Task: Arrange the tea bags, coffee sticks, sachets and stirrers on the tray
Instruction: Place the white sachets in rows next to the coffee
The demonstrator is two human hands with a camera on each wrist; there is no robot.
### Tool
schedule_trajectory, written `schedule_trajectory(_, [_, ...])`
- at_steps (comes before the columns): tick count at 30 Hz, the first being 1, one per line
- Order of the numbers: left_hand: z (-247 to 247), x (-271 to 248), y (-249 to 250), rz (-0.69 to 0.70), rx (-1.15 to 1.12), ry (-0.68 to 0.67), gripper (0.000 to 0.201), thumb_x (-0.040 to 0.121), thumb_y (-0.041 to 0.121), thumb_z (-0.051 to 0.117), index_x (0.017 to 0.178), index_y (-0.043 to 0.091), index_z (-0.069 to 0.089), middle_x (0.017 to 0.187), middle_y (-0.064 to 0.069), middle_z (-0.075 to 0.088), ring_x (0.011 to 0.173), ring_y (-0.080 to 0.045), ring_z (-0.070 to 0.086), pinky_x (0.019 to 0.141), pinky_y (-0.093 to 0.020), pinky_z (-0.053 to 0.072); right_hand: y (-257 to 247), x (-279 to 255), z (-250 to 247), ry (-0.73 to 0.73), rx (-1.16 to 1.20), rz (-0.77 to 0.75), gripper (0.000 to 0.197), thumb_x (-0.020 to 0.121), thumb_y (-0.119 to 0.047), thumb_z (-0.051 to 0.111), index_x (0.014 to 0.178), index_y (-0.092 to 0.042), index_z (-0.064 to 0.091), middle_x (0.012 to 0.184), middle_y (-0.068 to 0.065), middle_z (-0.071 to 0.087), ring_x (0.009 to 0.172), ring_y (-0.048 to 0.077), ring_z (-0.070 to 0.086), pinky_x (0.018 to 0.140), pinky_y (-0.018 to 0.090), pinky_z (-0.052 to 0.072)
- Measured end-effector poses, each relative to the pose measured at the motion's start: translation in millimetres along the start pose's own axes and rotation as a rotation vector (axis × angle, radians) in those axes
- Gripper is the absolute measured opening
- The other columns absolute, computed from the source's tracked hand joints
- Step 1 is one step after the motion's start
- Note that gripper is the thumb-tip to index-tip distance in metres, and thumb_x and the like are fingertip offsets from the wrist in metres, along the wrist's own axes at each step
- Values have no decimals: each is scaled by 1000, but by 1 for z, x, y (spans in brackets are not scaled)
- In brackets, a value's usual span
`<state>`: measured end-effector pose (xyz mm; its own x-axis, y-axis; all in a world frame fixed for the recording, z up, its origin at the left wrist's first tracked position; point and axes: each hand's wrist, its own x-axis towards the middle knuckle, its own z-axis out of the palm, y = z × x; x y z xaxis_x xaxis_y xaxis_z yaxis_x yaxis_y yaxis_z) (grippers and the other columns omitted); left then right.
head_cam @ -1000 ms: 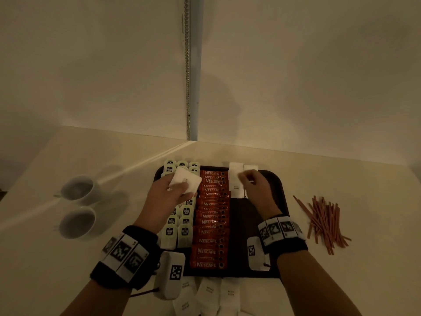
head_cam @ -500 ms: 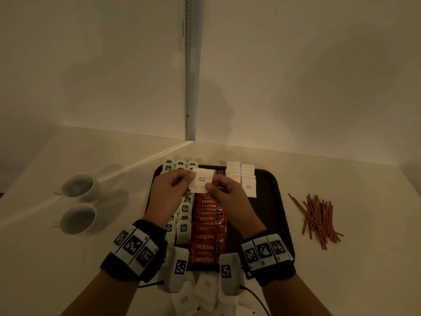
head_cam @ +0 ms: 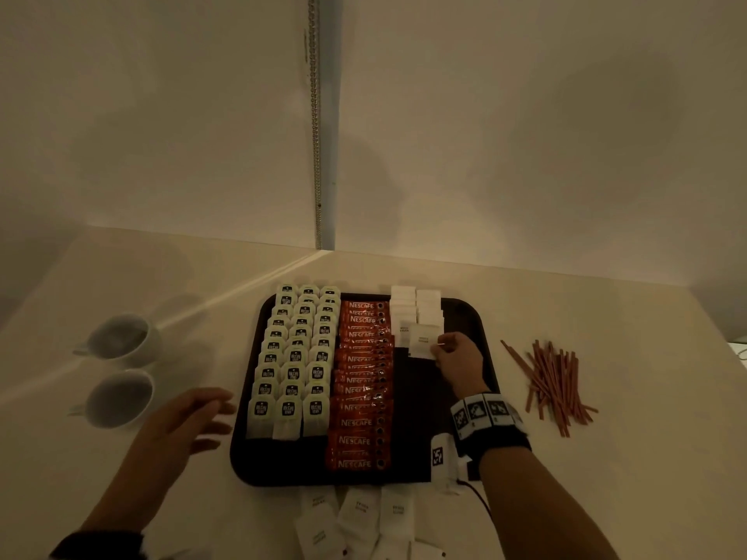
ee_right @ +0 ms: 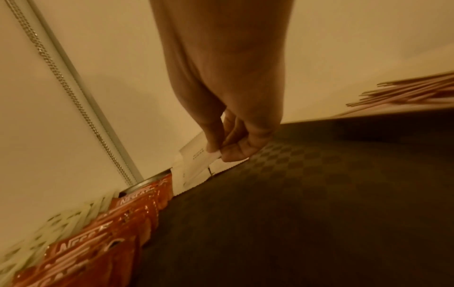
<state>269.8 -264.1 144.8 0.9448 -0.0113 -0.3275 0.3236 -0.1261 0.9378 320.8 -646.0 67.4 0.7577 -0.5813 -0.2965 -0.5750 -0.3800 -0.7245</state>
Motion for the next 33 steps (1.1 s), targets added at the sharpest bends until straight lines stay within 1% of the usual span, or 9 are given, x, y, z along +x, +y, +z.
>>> schedule_trajectory(3, [-20, -7, -19, -55, -15, 34, 20, 95, 0, 46, 95, 6, 65, 81, -9, 71, 61, -14, 67, 52, -18, 51, -3, 4, 9, -26, -16, 12, 16, 86, -12, 64, 102, -11, 61, 110, 9, 62, 99, 21, 61, 85, 32, 53])
schedule_trajectory(6, [-38, -12, -36, -116, -42, 78, 21, 95, -2, 45, 93, 6, 64, 87, -14, 67, 54, -10, 66, 46, -16, 49, -8, 6, 14, -32, 20, 32, 14, 85, -9, 65, 97, -10, 61, 111, 10, 63, 101, 23, 61, 86, 30, 51])
schedule_trajectory(14, [-80, -25, -67, -239, -51, 160, 22, 98, 3, 42, 98, 9, 63, 93, -12, 67, 56, -8, 67, 47, -15, 52, -16, 9, 23, -11, -40, -3, 20, 82, -9, 69, 99, -5, 60, 109, 12, 64, 100, 21, 60, 77, 21, 43])
schedule_trajectory(18, [-93, -29, -71, -288, -83, 192, 21, 99, 5, 40, 101, 8, 62, 90, -7, 67, 55, -8, 67, 45, -15, 51, -18, 8, 25, 20, -66, -25, 19, 81, -10, 70, 96, -5, 59, 104, 13, 63, 86, 15, 55, 70, 20, 41])
schedule_trajectory(22, [-97, -33, -72, -304, -93, 226, 22, 100, 7, 40, 99, 10, 62, 84, -4, 70, 56, -8, 68, 46, -16, 52, -29, -3, 18, 35, -48, -150, 22, 81, -16, 71, 94, -6, 57, 91, 5, 61, 84, 16, 57, 70, 21, 43])
schedule_trajectory(24, [-98, -39, -71, -295, -91, 228, 23, 100, 8, 41, 97, 12, 63, 84, -4, 70, 56, -7, 68, 47, -15, 52, -39, -21, 9, -76, -33, -274, 19, 83, -21, 69, 95, -10, 57, 86, -4, 58, 81, 11, 58, 68, 15, 43])
schedule_trajectory(28, [-98, -54, -76, -256, -67, 219, 24, 99, 7, 41, 94, 15, 63, 71, 5, 72, 56, -5, 67, 47, -14, 51, -51, -76, -15, -580, -183, -424, 18, 86, -21, 65, 101, -16, 59, 93, -16, 58, 86, -3, 55, 69, 8, 40])
schedule_trajectory(30, [-98, -60, -82, -247, -59, 215, 23, 99, 7, 42, 94, 15, 63, 70, 8, 72, 56, -5, 67, 47, -14, 51, -46, -108, -28, -753, -325, -467, 22, 86, -23, 65, 106, -16, 60, 98, -16, 56, 90, -2, 54, 73, 10, 41])
schedule_trajectory(33, [-101, -69, -92, -251, -58, 203, 22, 99, 8, 42, 95, 15, 63, 76, 2, 72, 57, -6, 67, 48, -14, 52, -22, -150, -38, -874, -668, -518, 38, 84, -37, 66, 116, -17, 58, 111, -6, 54, 97, 5, 49, 80, 13, 39])
